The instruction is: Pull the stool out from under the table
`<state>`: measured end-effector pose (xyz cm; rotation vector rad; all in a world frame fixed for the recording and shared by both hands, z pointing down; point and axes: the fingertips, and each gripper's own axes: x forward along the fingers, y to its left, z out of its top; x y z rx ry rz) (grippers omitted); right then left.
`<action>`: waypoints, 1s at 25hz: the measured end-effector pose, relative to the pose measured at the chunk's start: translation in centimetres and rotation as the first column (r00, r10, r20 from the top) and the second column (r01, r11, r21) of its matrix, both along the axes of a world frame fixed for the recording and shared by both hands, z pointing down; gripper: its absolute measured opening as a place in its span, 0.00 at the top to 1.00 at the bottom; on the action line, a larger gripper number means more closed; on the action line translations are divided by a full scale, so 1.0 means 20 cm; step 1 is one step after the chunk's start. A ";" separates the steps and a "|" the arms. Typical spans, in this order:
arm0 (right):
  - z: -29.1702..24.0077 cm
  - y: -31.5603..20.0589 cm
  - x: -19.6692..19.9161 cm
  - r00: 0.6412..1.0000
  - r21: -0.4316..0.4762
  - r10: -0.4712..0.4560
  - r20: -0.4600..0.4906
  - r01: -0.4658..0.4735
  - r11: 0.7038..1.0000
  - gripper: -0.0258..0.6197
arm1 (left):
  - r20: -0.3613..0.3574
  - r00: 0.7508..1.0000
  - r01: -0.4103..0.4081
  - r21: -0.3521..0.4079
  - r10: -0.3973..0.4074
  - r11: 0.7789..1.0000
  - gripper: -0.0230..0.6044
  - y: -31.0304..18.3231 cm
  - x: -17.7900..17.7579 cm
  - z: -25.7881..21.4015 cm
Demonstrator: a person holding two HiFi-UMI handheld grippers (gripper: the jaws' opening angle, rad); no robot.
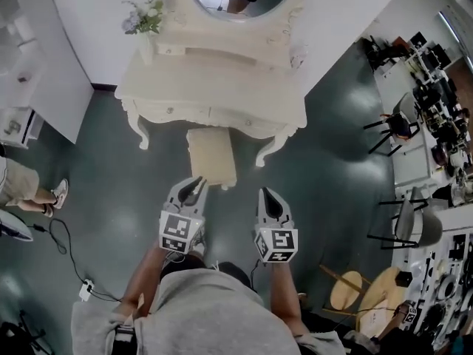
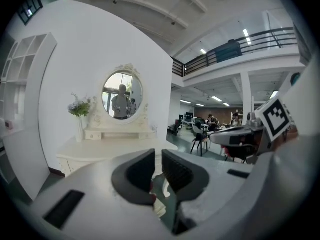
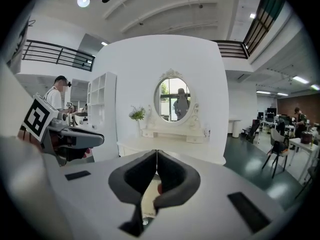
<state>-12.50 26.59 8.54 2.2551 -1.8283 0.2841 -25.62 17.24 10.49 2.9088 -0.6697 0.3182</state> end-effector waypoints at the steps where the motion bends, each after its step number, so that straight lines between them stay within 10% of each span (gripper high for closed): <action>1: 0.01 -0.06 0.02 1.000 -0.004 -0.006 0.005 0.006 1.000 0.94 | 0.001 1.000 0.005 -0.001 -0.005 1.000 0.89 -0.05 0.02 0.01; 25: 0.97 -1.02 0.63 0.968 -0.202 -0.171 0.186 0.207 0.957 0.94 | 0.155 0.971 0.205 -0.153 -0.182 0.967 0.89 -0.88 0.54 0.84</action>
